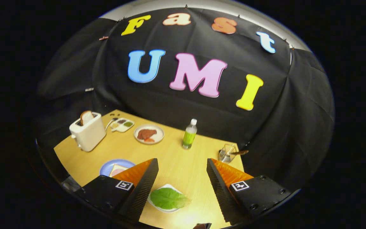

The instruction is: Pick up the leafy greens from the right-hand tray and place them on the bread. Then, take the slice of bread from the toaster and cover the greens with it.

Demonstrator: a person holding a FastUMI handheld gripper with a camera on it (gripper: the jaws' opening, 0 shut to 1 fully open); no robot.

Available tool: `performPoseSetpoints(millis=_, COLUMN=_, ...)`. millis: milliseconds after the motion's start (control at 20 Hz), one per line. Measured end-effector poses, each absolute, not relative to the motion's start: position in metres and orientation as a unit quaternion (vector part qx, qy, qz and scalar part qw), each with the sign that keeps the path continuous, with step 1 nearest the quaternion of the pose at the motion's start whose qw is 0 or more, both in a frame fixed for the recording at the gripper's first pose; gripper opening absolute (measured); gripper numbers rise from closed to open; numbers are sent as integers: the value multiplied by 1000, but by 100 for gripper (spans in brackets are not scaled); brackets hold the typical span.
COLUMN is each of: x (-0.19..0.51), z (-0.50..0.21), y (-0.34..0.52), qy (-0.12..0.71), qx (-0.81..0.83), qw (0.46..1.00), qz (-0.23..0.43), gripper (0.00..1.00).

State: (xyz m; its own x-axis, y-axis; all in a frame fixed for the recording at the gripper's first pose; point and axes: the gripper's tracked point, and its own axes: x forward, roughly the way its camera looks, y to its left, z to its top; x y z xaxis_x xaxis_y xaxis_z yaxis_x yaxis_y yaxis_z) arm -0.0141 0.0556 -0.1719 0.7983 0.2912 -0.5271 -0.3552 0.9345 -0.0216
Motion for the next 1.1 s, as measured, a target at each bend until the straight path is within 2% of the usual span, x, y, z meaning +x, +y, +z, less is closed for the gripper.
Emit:
performPoseSetpoints(millis=150, x=-34, z=-234, y=69, qy=343, qx=-76, qw=912, qz=213, gripper=92)
performPoseSetpoints(millis=450, x=-59, z=-346, y=74, qy=438, qx=-130, qw=841, qz=291, gripper=91)
performPoseSetpoints(millis=550, x=-59, z=-373, y=72, qy=465, qx=-140, qw=817, qz=309, gripper=87)
performPoseSetpoints(millis=1100, x=-51, z=-440, y=77, qy=533, qx=-216, qw=715, qz=396, gripper=80)
